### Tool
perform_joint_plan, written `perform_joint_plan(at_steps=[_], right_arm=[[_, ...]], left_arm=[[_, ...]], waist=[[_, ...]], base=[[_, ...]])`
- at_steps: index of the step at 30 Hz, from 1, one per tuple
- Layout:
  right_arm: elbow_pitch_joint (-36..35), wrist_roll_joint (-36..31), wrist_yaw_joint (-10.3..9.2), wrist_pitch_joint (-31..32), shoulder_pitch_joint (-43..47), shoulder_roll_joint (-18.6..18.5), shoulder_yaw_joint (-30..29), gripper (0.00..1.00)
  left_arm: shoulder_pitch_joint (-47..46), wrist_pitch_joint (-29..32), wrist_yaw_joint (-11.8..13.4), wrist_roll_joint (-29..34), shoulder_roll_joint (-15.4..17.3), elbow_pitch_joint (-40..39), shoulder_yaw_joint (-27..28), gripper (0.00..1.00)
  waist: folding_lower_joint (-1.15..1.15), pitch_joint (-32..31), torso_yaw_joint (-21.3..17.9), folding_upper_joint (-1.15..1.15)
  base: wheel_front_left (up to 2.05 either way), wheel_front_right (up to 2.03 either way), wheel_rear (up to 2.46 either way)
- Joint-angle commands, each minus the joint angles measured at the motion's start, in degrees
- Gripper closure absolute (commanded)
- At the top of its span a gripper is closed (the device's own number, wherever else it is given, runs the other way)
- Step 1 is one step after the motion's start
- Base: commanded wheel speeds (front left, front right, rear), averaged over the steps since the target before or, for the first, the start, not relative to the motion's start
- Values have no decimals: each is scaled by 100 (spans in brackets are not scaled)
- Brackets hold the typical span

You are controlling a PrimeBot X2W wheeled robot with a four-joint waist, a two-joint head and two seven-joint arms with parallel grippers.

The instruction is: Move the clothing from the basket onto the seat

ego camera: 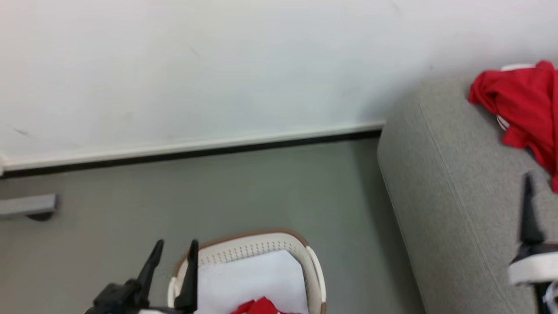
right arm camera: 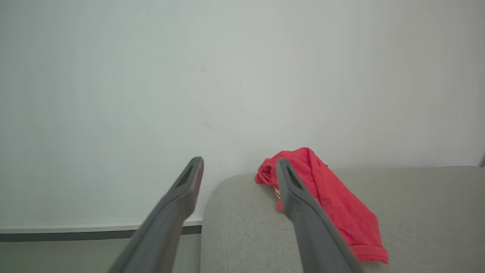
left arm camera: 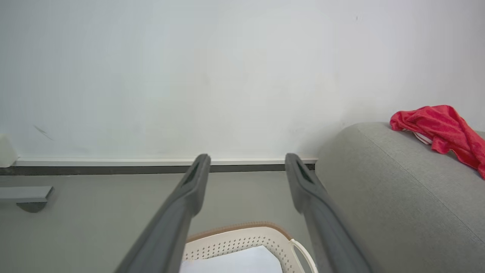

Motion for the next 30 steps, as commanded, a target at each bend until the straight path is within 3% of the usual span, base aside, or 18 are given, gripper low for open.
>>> perform_joint_plan(at_steps=[1,6,14,30], right_arm=[[-145,44,-1,0,256,92,109,0],[-571,42,-2,1,894,383,424,0],[-383,-102,-5,0,1474,618,992,0],[-108,-99,-5,0,1361,746,1238,0]], left_arm=[[193,-7,21,130,-15,-46,90,0],[604,-7,-97,337,-190,-111,580,0],[931,-7,-441,669,-514,88,1185,0],[980,-8,-995,1048,-910,384,1747,0]], waist=[[2,-296,237,0],[2,-570,495,0],[2,-699,726,0],[2,-771,757,0]], base=[[0,0,0],[0,0,0],[0,0,0],[0,0,0]])
